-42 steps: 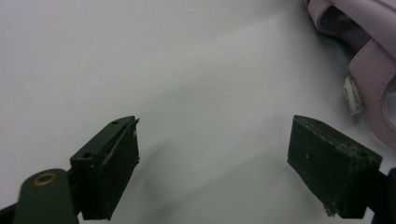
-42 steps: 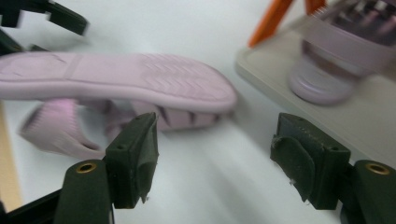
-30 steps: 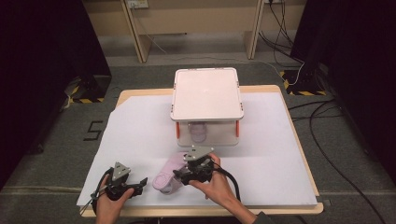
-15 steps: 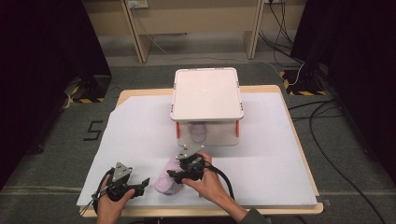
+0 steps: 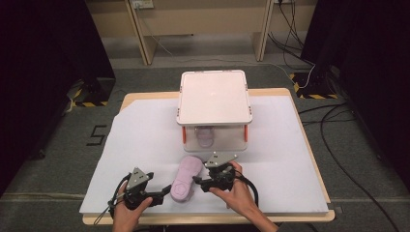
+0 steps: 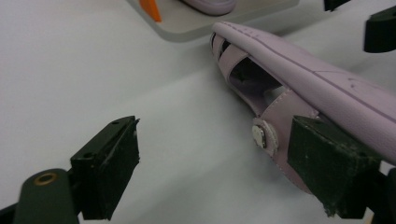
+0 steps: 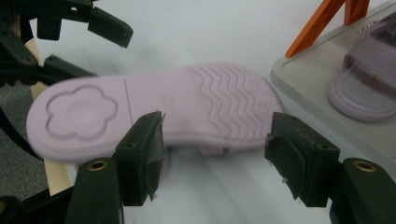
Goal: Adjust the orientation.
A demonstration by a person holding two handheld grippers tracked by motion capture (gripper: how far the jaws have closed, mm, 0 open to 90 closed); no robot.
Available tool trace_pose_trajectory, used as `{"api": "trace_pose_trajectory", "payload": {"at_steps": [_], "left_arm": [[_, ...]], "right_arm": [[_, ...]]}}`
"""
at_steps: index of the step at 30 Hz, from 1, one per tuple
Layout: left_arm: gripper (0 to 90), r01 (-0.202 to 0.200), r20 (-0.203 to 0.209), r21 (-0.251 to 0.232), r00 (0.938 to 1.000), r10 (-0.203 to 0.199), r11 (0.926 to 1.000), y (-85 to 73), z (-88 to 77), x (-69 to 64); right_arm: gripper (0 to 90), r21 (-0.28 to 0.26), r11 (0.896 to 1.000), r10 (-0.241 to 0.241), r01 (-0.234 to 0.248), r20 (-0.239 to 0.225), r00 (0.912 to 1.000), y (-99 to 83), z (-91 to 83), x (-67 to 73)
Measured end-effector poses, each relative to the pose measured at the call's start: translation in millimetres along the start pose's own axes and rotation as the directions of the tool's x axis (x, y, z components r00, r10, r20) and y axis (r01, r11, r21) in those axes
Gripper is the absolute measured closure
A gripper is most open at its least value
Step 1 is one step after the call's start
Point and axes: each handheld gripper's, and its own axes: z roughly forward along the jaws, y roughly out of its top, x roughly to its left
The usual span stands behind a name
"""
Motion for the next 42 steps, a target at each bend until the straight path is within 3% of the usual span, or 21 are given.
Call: {"api": "trace_pose_trajectory", "payload": {"at_steps": [6, 9, 11, 14, 19, 21, 23, 28, 29, 32, 35, 40, 42], "left_arm": [[15.1, 0.006, 0.052, -0.039, 0.9986, -0.004, 0.9992, 7.9, 6.9, -17.5], [15.1, -0.038, 0.052, -0.033, 0.9979, 0.04, 0.9987, 12.2, 11.8, -28.0], [14.5, -0.044, 0.065, -0.04, 0.9968, 0.047, 0.9982, 14.2, 14.5, -32.0], [14.5, -0.012, 0.132, -0.061, 0.9911, 0.02, 0.9981, 16.2, 17.8, -38.0], [14.5, -0.042, 0.207, -0.052, 0.9769, 0.052, 0.9977, 19.0, 28.8, -55.8], [16.1, -0.065, 0.196, -0.061, 0.9777, 0.076, 0.996, 19.4, 28.6, -60.1], [16.1, -0.046, 0.194, -0.078, 0.9791, 0.061, 0.9959, 19.7, 23.6, -56.7], [15.7, 0.014, 0.136, -0.096, 0.9907, 0.0, 0.9953, 16.2, 11.2, -30.8], [15.7, 0.016, 0.124, -0.083, 0.9923, -0.006, 0.9964, 14.6, 9.6, -25.1], [15.7, 0.032, 0.094, -0.051, 0.9952, -0.027, 0.9982, 7.8, 6.7, -11.3], [15.7, 0.036, 0.069, -0.025, 0.997, -0.035, 0.999, 1.9, 6.3, -2.7], [15.8, 0.0, 0.008, 0.017, 1.0, 0.0, 0.9999, -3.5, 3.7, 6.9], [15.8, 0.006, -0.012, 0.025, 0.9999, -0.006, 0.9997, -6.3, 2.3, 11.1]], "right_arm": [[36.6, -0.018, 1.0, -0.005, 0.005, 0.003, 1.0, 7.1, -0.7, 2.5], [36.2, -0.01, 1.0, -0.004, 0.004, 0.013, 0.9999, 7.7, -2.3, 3.0], [36.3, -0.007, 1.0, 0.005, -0.005, 0.02, 0.9998, 6.4, -4.8, 1.0], [37.6, -0.004, 0.999, 0.034, -0.034, 0.023, 0.9992, 2.1, -12.7, -4.1], [39.3, 0.012, 0.999, 0.039, -0.039, 0.03, 0.9988, -8.9, -24.4, -9.3], [41.9, 0.042, 0.998, 0.044, -0.045, 0.03, 0.9986, -15.9, -23.5, -11.8], [42.5, 0.071, 0.997, 0.018, -0.023, 0.078, 0.9968, -21.7, -23.7, -15.6], [52.7, 0.131, 0.99, 0.031, -0.046, 0.116, 0.9928, -39.9, -27.3, -36.5], [51.0, 0.164, 0.985, 0.02, -0.043, 0.138, 0.9902, -44.3, -27.6, -41.1], [51.2, 0.152, 0.984, 0.07, -0.092, 0.141, 0.9875, -54.4, -31.1, -54.5], [49.0, 0.142, 0.984, 0.088, -0.109, 0.146, 0.9853, -55.5, -40.7, -59.5], [46.4, 0.054, 0.995, 0.082, -0.089, 0.129, 0.9882, -51.8, -64.5, -50.7], [46.3, 0.033, 0.997, 0.072, -0.076, 0.114, 0.9908, -49.4, -71.3, -42.1]]}}
